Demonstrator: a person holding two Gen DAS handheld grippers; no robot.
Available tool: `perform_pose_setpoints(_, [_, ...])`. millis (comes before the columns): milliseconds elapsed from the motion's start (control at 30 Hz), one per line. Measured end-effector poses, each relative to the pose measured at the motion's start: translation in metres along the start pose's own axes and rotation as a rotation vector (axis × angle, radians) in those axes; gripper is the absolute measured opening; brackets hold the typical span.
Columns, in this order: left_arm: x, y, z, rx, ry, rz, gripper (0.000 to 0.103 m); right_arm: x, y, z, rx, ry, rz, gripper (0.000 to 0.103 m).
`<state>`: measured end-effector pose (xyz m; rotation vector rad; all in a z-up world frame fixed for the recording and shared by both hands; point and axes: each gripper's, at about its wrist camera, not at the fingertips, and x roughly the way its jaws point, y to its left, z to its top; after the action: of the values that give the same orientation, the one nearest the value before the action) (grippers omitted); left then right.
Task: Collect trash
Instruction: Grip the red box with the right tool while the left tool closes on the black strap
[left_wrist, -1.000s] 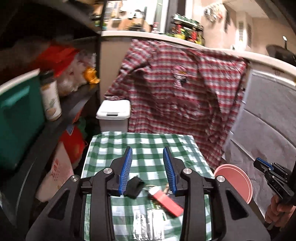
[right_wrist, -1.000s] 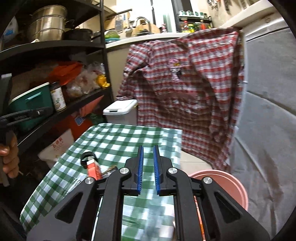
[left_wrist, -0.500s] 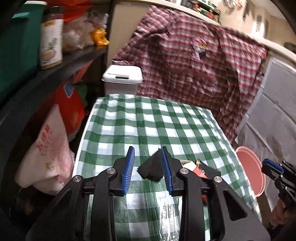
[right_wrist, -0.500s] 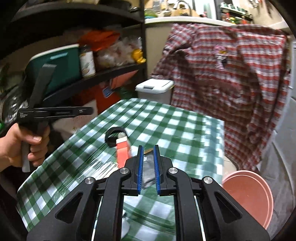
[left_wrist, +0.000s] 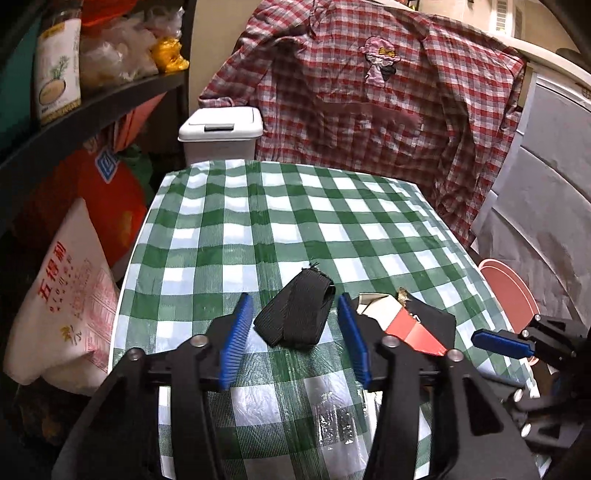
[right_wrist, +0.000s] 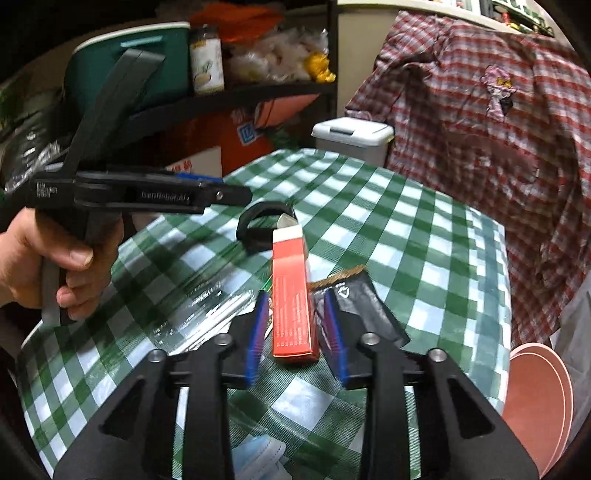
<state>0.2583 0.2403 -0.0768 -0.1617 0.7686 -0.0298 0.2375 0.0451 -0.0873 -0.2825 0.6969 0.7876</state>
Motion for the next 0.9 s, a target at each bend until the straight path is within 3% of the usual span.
perform_pose_setpoints(467, [0.026, 0.011, -0.010, -0.030, 0.065, -0.008, 0.054, 0.027, 0.003, -0.007, -0.030, 0.095, -0.015, 0.034])
perform_pose_setpoints(533, [0.030, 0.012, -0.011, -0.040, 0.073, -0.008, 0.054, 0.029, 0.003, -0.008, -0.031, 0.104, -0.020, 0.030])
perform_pose_setpoints(833, [0.038, 0.008, -0.013, -0.018, 0.084, -0.007, 0.053, 0.011, -0.007, -0.002, 0.005, 0.056, -0.034, 0.026])
perform_pose_setpoints(900, [0.039, 0.006, -0.013, -0.016, 0.088, -0.013, 0.045, 0.008, -0.011, -0.001, 0.017, 0.046, -0.037, 0.026])
